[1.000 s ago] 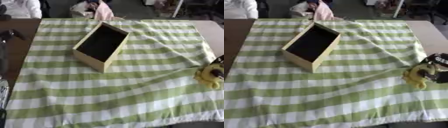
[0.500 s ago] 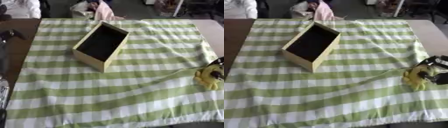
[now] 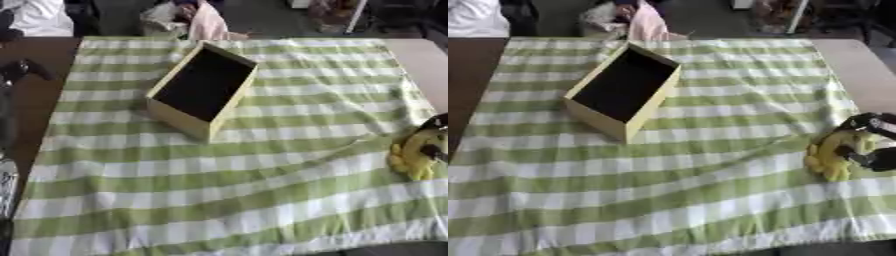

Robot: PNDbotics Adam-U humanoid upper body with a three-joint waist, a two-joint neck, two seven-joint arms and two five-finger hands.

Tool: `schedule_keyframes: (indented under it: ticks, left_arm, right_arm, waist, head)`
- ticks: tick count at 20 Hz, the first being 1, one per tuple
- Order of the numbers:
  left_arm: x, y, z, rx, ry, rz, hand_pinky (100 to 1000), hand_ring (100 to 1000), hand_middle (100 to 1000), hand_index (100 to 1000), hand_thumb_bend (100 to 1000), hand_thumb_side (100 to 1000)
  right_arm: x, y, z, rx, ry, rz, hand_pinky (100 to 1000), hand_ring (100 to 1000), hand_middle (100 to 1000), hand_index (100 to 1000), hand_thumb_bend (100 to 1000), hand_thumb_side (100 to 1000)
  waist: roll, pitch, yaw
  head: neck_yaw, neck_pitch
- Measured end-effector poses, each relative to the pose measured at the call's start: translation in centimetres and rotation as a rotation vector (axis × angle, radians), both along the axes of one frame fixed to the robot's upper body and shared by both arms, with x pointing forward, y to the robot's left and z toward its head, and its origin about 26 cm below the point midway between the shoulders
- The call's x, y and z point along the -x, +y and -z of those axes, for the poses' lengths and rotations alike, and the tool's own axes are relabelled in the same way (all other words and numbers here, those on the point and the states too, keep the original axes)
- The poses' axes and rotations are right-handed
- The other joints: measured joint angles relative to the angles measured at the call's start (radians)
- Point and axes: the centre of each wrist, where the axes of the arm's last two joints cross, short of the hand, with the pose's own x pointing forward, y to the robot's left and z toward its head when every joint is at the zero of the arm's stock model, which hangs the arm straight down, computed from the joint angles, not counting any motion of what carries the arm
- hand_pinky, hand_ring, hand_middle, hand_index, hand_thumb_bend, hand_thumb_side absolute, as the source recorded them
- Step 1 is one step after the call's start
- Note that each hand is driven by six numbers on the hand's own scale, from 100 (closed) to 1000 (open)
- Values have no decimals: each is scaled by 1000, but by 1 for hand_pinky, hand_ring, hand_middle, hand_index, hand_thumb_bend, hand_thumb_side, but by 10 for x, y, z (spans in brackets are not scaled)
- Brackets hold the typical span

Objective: Pick up objects on the table and place them in the box.

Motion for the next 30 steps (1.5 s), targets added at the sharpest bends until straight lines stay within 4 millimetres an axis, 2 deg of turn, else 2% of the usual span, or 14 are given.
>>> schedule_keyframes:
  ticks: [2, 4, 5, 8, 12, 14, 17, 20, 21, 27, 28, 30]
  left_arm:
    - [0, 0, 0, 2, 0, 0, 453, 1000, 947, 690, 100, 758]
    - [0, 0, 0, 2, 1, 0, 453, 1000, 947, 690, 100, 759]
    - [0, 0, 0, 2, 1, 0, 453, 1000, 947, 690, 100, 758]
    - [0, 0, 0, 1, 2, 1, 453, 1000, 948, 690, 100, 757]
    - [0, 0, 0, 1, 3, 1, 453, 1000, 949, 690, 100, 758]
    - [0, 0, 0, 0, 3, 1, 453, 1000, 950, 691, 100, 759]
    - [0, 0, 0, 0, 3, 1, 453, 1000, 951, 691, 100, 760]
    - [0, 0, 0, 0, 3, 1, 454, 1000, 951, 690, 100, 760]
    - [0, 0, 0, 0, 3, 1, 454, 1000, 952, 690, 100, 760]
    - [0, 0, 0, 0, 3, 1, 453, 1000, 953, 689, 100, 759]
    - [0, 0, 0, 0, 3, 1, 453, 1000, 953, 689, 100, 760]
    - [0, 0, 0, -1, 4, 2, 453, 1000, 954, 689, 100, 761]
  right_arm:
    - [0, 0, 0, 0, 7, 5, 730, 864, 845, 779, 100, 352]
    - [1, 0, 1, 1, 15, 11, 740, 874, 866, 790, 100, 400]
    - [1, 0, 2, 2, 22, 15, 743, 876, 869, 798, 100, 436]
    - [2, -1, 3, 5, 43, 23, 741, 869, 861, 803, 100, 454]
    - [2, -1, 3, 3, 50, 28, 763, 881, 859, 804, 100, 554]
    - [2, 0, 4, 1, 49, 27, 811, 912, 879, 806, 100, 538]
    - [2, 1, 4, 8, 46, 23, 834, 924, 891, 794, 100, 507]
    - [4, 0, 6, 15, 45, 32, 837, 929, 910, 822, 100, 545]
    - [4, 0, 7, 17, 47, 36, 836, 930, 914, 831, 100, 593]
    - [5, -1, 7, 23, 74, 48, 827, 921, 907, 833, 100, 608]
    - [5, -1, 7, 24, 78, 49, 824, 920, 906, 835, 100, 650]
    - [5, -1, 7, 26, 87, 53, 821, 920, 907, 836, 100, 669]
  waist:
    - [0, 1, 0]
    - [0, 1, -1]
    - [0, 2, -1]
    - [0, 3, -2]
    - [1, 3, -2]
    - [1, 4, -2]
    - [2, 6, -3]
    - [2, 6, -3]
    - [2, 6, -3]
    - [2, 6, -3]
    - [3, 6, -3]
    - [3, 6, -3]
  head:
    - [0, 0]
    - [0, 0]
    - [0, 0]
    - [0, 0]
    - [0, 0]
    - [0, 0]
    - [0, 0]
    - [0, 0]
    - [0, 0]
    - [-1, 0]
    - [-1, 0]
    - [-1, 0]
